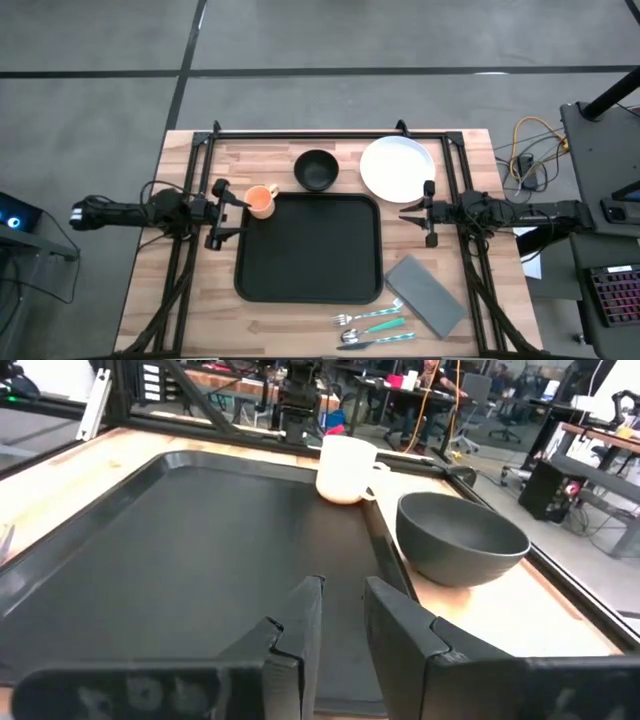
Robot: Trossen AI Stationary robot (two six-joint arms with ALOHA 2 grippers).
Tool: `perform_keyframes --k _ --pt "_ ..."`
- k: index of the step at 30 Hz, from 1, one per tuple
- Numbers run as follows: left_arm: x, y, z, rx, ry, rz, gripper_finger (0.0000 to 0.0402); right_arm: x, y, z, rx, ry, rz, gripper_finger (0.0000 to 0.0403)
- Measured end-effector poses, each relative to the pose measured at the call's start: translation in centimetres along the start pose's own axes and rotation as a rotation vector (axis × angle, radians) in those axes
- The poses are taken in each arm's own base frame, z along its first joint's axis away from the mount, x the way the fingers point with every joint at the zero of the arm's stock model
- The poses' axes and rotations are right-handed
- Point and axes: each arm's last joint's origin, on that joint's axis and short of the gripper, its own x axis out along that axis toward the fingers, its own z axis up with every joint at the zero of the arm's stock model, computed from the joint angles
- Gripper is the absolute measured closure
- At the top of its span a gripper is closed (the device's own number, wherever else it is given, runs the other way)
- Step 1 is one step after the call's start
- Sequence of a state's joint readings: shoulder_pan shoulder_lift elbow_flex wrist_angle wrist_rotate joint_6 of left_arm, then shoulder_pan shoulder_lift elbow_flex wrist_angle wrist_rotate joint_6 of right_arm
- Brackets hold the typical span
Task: Set up tray
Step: Put the white plate on the left side of the black tray
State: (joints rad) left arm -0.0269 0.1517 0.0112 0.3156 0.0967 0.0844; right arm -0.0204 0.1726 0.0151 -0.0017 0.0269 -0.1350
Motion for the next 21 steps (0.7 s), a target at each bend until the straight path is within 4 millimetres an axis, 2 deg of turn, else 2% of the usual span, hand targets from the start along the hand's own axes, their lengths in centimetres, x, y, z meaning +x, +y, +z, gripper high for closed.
perform_keyframes --k 8,21 --pt "-0.2 -0.1 -1.0 0.0 0.103 -0.009 0.0122 0.0 0.0 0.0 -0.026 0.0 0.0 0.0335" --pt "-0.2 -0.1 -1.2 0.009 0.13 -0.012 0.0122 0.0 0.0 0.0 -0.025 0.0 0.0 0.0335"
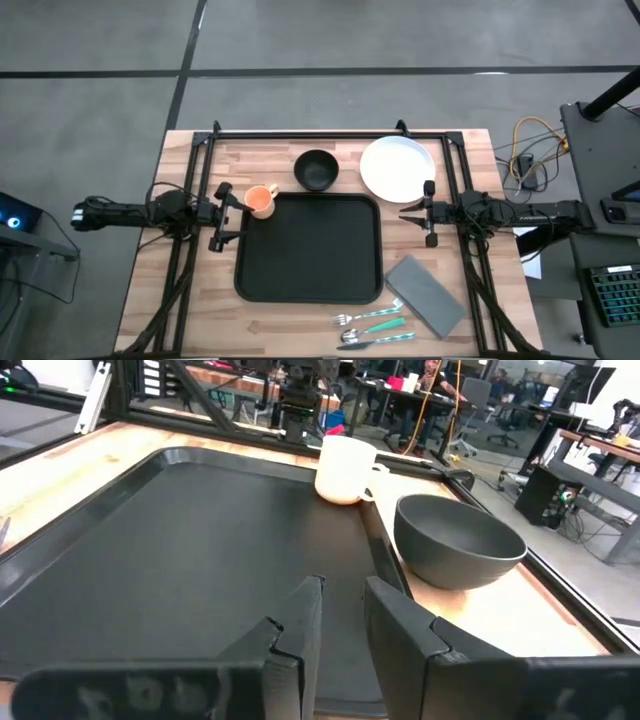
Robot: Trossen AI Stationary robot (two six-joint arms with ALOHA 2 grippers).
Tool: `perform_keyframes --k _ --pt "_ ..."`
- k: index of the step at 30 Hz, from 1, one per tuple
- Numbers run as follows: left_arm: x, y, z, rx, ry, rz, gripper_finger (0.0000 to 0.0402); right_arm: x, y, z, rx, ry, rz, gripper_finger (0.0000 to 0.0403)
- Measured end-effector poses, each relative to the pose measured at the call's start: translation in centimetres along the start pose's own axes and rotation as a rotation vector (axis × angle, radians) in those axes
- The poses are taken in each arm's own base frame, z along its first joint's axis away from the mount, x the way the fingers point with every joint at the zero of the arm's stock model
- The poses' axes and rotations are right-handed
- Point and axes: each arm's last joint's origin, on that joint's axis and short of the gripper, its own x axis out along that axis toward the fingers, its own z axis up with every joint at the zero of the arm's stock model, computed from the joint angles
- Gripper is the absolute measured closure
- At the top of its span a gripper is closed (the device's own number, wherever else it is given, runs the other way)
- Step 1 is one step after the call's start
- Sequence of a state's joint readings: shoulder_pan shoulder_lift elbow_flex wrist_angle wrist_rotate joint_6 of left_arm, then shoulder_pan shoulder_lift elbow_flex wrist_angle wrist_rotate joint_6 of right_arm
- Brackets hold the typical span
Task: Set up tray
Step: Put the white plate on the left side of the black tray
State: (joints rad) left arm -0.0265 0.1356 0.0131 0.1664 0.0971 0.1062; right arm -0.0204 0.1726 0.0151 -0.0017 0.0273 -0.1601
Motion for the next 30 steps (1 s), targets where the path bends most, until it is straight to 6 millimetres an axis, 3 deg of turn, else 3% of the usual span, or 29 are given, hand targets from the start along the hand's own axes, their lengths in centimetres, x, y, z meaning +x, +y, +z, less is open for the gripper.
perform_keyframes --k 6,12,30 --pt "-0.01 0.0 -0.01 -0.018 0.004 -0.001 0.0122 0.0 -0.04 0.28 0.007 -0.03 -0.004 0.0335" --pt "-0.01 0.01 0.17 -0.018 -0.008 0.0 0.0122 0.0 -0.08 0.48 0.132 -0.051 -0.004 0.0335" --pt "0.33 -0.03 -0.49 -0.024 0.049 -0.006 0.0122 -0.02 -0.13 0.76 0.077 -0.079 -0.011 0.0335"
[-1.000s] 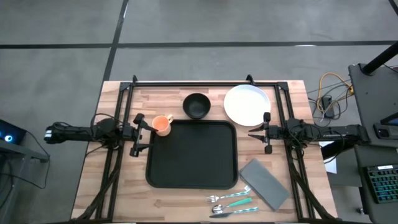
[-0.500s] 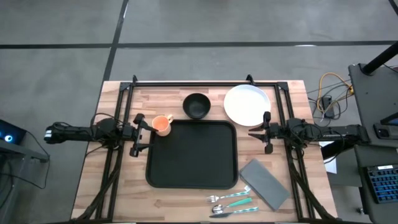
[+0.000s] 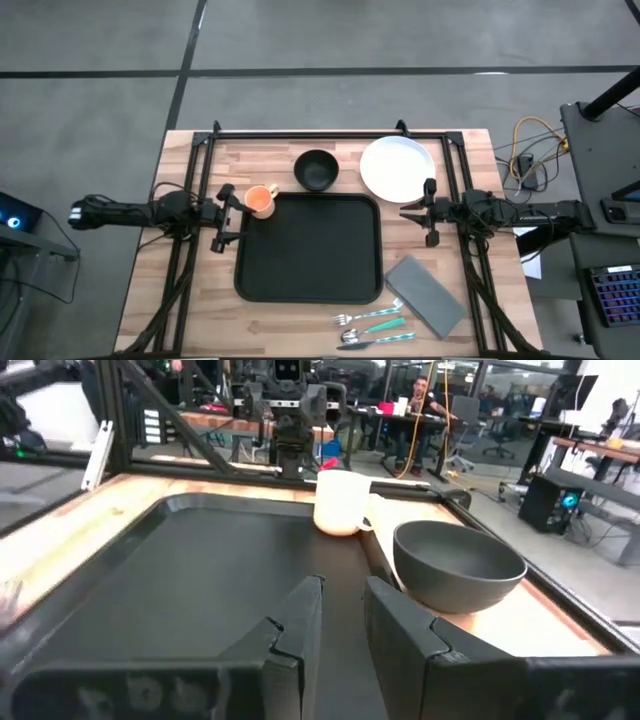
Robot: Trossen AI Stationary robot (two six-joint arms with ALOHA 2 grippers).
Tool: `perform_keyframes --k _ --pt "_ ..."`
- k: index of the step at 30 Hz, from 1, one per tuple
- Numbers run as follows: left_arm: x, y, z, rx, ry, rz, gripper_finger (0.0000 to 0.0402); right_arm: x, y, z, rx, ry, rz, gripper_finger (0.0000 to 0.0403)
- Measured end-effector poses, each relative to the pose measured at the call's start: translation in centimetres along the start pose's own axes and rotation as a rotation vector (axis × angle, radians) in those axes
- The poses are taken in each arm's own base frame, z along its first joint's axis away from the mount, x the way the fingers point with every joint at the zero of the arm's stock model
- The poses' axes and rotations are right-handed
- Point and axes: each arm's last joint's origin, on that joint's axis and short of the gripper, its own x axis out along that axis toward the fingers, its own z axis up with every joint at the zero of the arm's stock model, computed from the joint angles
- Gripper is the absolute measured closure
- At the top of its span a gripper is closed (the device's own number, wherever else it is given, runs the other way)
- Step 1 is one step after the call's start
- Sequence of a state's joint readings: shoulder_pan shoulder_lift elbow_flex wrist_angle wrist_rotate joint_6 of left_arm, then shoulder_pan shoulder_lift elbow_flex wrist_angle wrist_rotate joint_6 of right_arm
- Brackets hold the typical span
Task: Set up tray
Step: Put the white plate on the left side of the black tray
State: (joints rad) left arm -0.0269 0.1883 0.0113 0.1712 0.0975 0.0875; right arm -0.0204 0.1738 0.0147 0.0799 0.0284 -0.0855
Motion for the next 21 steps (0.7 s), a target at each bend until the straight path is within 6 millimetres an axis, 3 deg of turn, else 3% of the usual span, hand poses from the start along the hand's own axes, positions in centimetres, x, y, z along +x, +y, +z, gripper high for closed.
perform_keyframes --k 5,11,15,21 --pt "0.1 0.0 -0.1 -0.002 0.016 -0.001 0.0122 -0.1 0.0 -0.1 -0.002 0.035 0.001 0.0335" --pt "0.1 0.0 -0.2 -0.002 0.02 -0.001 0.0122 -0.8 -0.6 1.5 0.016 0.248 -0.14 0.0335" --pt "0.1 0.0 0.0 -0.002 0.014 -0.001 0.0122 -0.5 -1.0 1.9 0.033 0.28 -0.286 0.0335" --pt "0.1 0.0 0.0 -0.019 0.005 0.0 0.0122 0.5 -1.1 2.1 0.02 0.353 -0.298 0.0335"
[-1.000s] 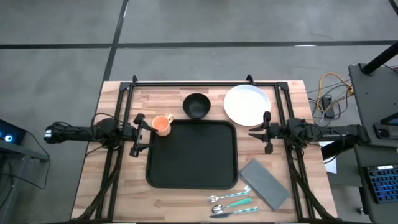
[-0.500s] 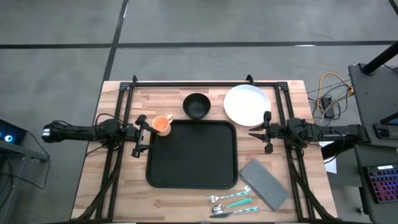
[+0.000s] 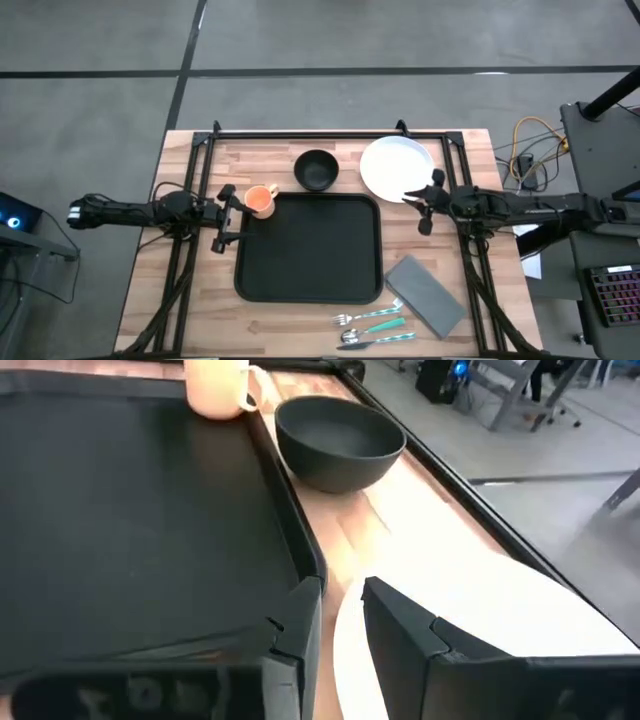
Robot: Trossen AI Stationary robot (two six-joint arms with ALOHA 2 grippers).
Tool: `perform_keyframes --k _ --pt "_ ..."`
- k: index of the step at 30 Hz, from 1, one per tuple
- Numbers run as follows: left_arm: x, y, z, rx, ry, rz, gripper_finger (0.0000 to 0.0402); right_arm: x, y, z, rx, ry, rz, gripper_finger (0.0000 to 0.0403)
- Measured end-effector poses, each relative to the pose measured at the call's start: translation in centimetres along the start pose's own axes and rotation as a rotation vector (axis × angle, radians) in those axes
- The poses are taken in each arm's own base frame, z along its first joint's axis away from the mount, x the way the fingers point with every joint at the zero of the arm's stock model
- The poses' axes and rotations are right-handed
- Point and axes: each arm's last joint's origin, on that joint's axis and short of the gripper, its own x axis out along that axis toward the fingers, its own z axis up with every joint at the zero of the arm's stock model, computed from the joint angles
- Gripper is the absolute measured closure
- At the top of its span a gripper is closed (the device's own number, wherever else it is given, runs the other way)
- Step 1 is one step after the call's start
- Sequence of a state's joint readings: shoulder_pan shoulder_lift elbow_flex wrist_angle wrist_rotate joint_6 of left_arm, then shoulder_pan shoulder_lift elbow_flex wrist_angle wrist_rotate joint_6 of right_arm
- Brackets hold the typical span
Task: Set up tray
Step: Put the white plate on the left side of the black tray
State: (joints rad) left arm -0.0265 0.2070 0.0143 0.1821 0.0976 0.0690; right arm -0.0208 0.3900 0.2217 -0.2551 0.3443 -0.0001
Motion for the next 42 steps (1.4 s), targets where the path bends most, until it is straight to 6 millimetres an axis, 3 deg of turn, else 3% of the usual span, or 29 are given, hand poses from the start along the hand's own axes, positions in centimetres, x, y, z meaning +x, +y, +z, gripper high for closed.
perform_keyframes --k 11,19,29,35,42 --pt "0.0 0.0 -0.1 -0.001 0.002 0.0 0.0122 2.3 0.8 1.8 -0.012 0.161 -0.003 0.0335" --pt "0.0 0.0 -0.1 -0.001 0.003 0.0 0.0122 4.9 1.7 1.8 -0.058 0.345 -0.013 0.0332" --pt "0.0 0.0 -0.1 -0.001 0.003 -0.001 0.0122 7.6 0.4 2.1 -0.093 0.461 -0.086 0.0269" --pt "0.0 0.0 -0.1 -0.001 0.003 -0.001 0.0122 8.6 -0.3 1.2 -0.071 0.534 -0.031 0.0245" --pt "0.0 0.0 -0.1 -0.001 0.004 -0.001 0.0122 9.8 -0.1 -0.2 -0.078 0.628 -0.028 0.025"
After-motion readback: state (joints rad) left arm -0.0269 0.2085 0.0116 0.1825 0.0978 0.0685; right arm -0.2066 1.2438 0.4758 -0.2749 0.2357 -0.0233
